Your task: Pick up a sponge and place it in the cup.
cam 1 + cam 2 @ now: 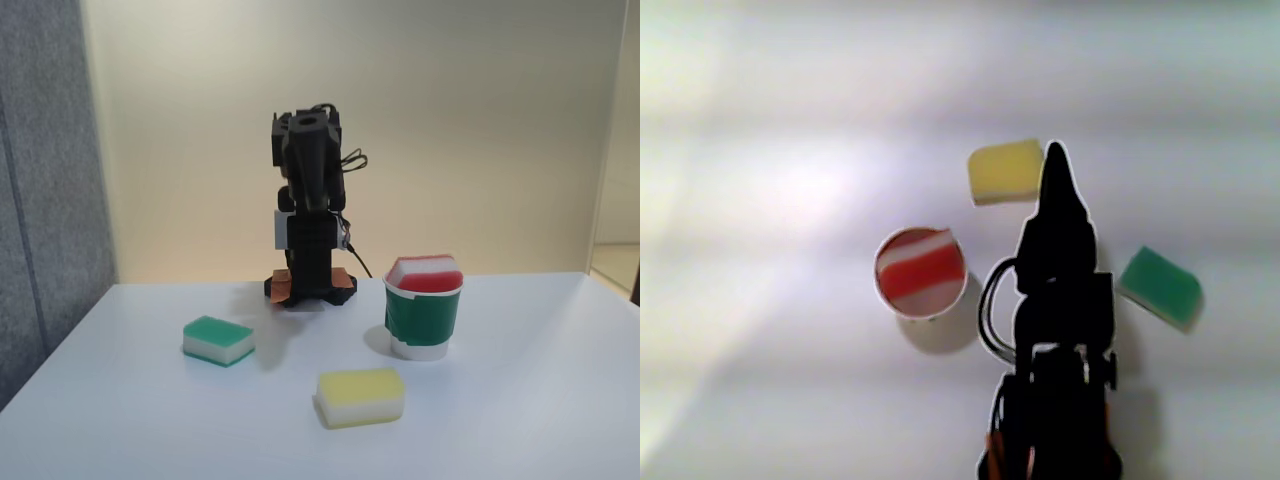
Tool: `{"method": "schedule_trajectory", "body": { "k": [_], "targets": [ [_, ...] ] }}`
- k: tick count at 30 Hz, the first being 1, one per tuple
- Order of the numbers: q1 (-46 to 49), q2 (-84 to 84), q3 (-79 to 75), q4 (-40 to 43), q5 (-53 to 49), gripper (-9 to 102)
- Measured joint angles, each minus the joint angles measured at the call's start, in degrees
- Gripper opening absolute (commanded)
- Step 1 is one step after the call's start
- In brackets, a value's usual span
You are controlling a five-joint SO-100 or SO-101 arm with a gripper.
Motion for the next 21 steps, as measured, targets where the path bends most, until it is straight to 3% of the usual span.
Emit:
{"method": "schedule_trajectory", "body": {
  "k": [16, 21],
  "targets": [
    [-1.4, 0.4, 14.2, 0.3, 0.3, 0],
    [-1.4, 0.6, 15.3, 8.6, -1.5, 0]
  ]
}}
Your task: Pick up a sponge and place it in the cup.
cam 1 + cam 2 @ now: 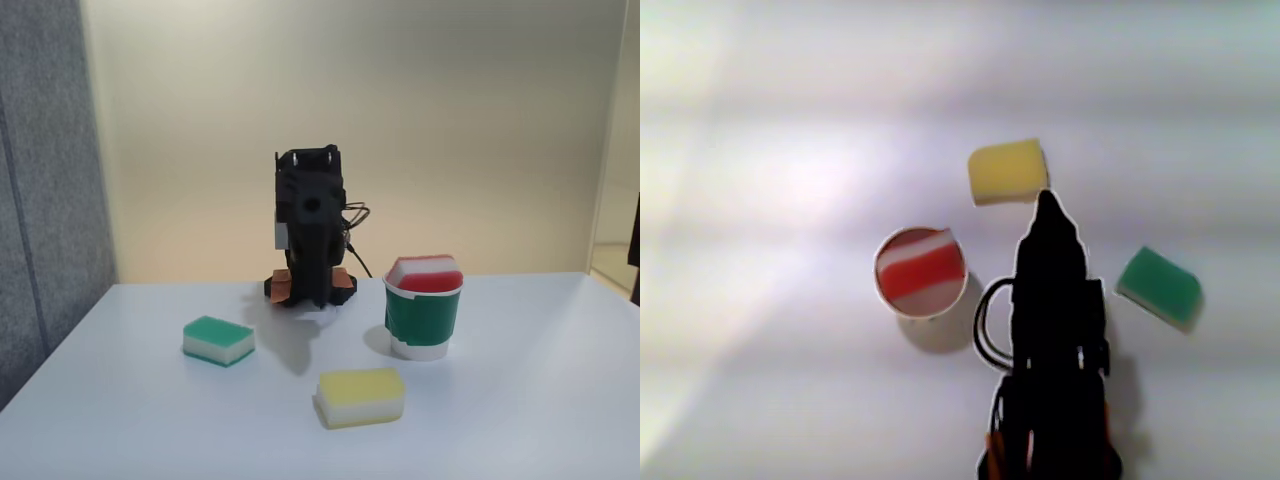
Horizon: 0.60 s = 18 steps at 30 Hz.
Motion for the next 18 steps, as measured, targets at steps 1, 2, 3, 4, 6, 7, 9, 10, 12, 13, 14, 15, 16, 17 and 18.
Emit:
{"method": "schedule_trajectory", "body": {
  "k": [1, 2, 3, 4, 6, 7, 9, 10, 12, 13, 14, 15, 16, 17, 18],
  "targets": [
    [0.4, 0.3, 0.0, 2.1, -0.1, 0],
    [0.7, 0.3, 0.0, 4.0, -0.2, 0],
    [0.5, 0.3, 0.0, 6.2, -0.3, 0],
    [0.0, 0.4, 0.0, 8.8, -0.3, 0],
    [0.3, 0.8, 0.0, 14.3, -1.1, 0],
    [0.7, 0.8, 0.0, 16.8, -1.1, 0],
    [0.1, 0.8, 0.0, 21.6, -1.7, 0],
    [-0.1, 0.8, 0.0, 23.6, -2.0, 0],
    [0.6, 0.8, 0.0, 26.9, -2.8, 0],
    [0.7, 0.8, 0.0, 28.2, -3.2, 0],
    [0.3, 0.9, 0.0, 29.3, -3.3, 0],
    [0.2, 0.9, 0.0, 29.7, -4.1, 0],
    [0.1, 0.9, -0.1, 30.1, -4.8, 0],
    [0.1, 0.9, -0.1, 30.1, -6.2, 0],
    [0.1, 0.9, -0.1, 30.1, -6.9, 0]
  ]
}}
